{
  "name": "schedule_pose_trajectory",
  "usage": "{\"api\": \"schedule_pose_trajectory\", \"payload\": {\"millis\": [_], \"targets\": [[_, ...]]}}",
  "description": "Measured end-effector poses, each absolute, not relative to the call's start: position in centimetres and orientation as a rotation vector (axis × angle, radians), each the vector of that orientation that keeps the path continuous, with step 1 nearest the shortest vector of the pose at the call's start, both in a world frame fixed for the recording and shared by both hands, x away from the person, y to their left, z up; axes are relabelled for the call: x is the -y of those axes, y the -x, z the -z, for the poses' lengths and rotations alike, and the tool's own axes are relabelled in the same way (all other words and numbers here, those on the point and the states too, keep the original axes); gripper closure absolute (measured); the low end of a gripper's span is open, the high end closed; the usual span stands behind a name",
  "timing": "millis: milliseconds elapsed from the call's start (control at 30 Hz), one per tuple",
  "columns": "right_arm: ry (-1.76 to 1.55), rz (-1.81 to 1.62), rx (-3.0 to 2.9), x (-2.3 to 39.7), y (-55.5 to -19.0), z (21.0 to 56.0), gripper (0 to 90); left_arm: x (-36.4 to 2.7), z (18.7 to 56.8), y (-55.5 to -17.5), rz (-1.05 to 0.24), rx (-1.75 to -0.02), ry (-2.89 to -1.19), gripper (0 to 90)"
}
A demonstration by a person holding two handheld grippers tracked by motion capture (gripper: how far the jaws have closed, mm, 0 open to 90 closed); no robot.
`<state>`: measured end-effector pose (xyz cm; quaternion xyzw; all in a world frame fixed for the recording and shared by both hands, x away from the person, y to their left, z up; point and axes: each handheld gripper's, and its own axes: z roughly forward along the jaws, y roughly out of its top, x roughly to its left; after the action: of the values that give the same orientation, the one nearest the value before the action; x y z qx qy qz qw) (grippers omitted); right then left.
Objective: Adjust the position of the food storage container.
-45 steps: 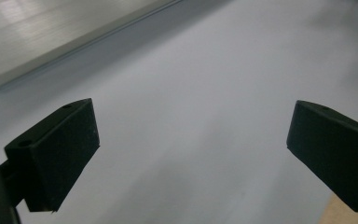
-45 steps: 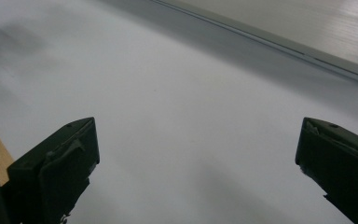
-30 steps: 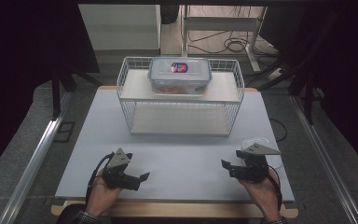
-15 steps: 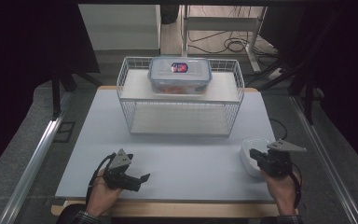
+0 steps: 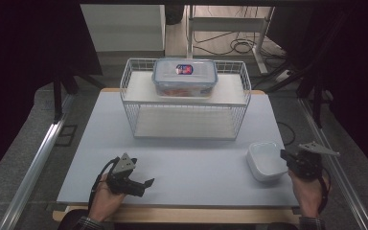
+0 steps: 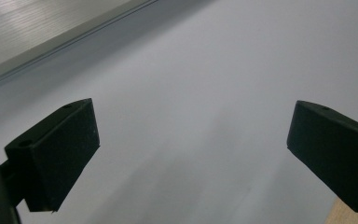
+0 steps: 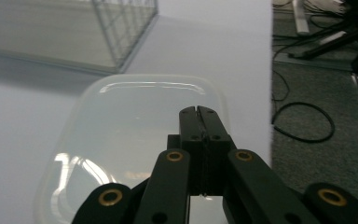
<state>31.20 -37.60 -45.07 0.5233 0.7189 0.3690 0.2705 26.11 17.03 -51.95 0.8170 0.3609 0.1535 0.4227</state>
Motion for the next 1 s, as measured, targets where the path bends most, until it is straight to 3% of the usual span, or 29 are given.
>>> {"api": "schedule_pose_trajectory", "payload": {"millis": [500,1000], "targets": [[-1.515,-0.923,-1.931,40.3,-32.7,47.5,89.1,-17.0,52.1,-26.3,-0.377,-0.904,-2.059,2.4],[-1.459,-0.984,-2.036,36.8,-33.3,47.7,89.1,-16.8,52.3,-26.4,-0.365,-0.898,-2.071,2.5]]}}
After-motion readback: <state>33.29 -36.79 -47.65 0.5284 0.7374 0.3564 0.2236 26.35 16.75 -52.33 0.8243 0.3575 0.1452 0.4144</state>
